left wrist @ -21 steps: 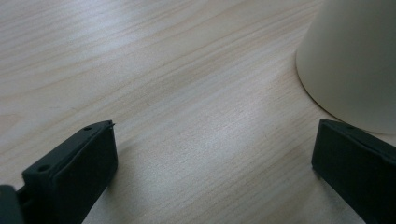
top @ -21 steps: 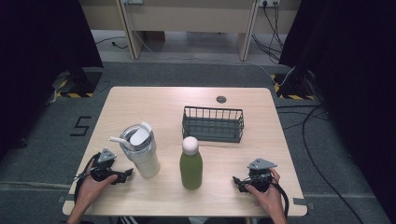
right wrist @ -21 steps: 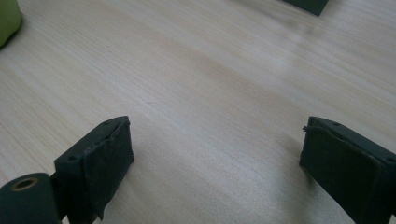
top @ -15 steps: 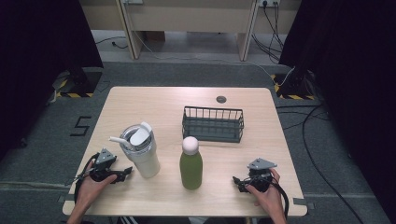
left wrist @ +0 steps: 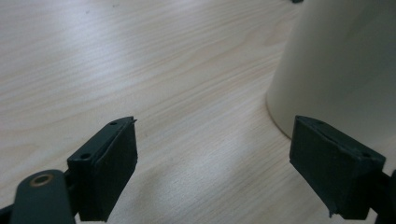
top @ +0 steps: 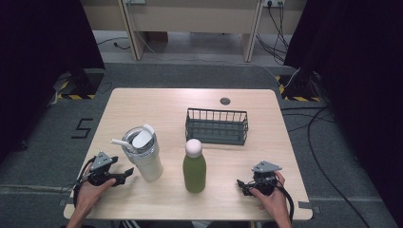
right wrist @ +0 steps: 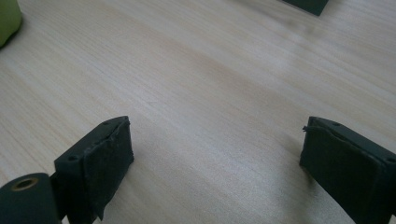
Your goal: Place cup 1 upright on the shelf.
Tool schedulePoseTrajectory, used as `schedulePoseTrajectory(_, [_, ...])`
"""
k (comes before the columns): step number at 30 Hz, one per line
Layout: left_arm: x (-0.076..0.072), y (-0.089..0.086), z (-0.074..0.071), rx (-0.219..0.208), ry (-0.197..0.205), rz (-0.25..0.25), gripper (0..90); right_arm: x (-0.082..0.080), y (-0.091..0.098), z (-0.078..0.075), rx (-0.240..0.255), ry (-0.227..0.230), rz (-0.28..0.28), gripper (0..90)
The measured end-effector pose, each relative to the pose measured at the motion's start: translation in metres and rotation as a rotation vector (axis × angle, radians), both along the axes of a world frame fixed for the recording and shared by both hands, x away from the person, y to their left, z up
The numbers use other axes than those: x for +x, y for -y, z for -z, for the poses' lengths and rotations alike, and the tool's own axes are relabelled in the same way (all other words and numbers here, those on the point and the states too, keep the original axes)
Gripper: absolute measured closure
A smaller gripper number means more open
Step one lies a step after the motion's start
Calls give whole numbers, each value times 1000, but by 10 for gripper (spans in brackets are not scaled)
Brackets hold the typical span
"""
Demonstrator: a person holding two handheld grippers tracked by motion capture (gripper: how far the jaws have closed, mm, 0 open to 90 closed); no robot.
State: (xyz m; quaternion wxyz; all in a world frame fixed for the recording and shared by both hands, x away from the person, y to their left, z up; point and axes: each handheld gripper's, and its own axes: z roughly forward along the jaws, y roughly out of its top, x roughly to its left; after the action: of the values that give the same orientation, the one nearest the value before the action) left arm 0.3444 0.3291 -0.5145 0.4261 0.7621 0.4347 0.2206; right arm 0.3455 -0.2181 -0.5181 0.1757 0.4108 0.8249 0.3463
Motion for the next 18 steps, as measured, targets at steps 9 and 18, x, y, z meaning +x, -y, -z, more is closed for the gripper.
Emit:
schedulePoseTrajectory(9, [-18,2,-5,-53,45,15,150,0,0,0,0,0,-1,91])
schedulePoseTrajectory(18, [-37,13,-8,-124,119,70,148,0,0,0,1,-2,0,91])
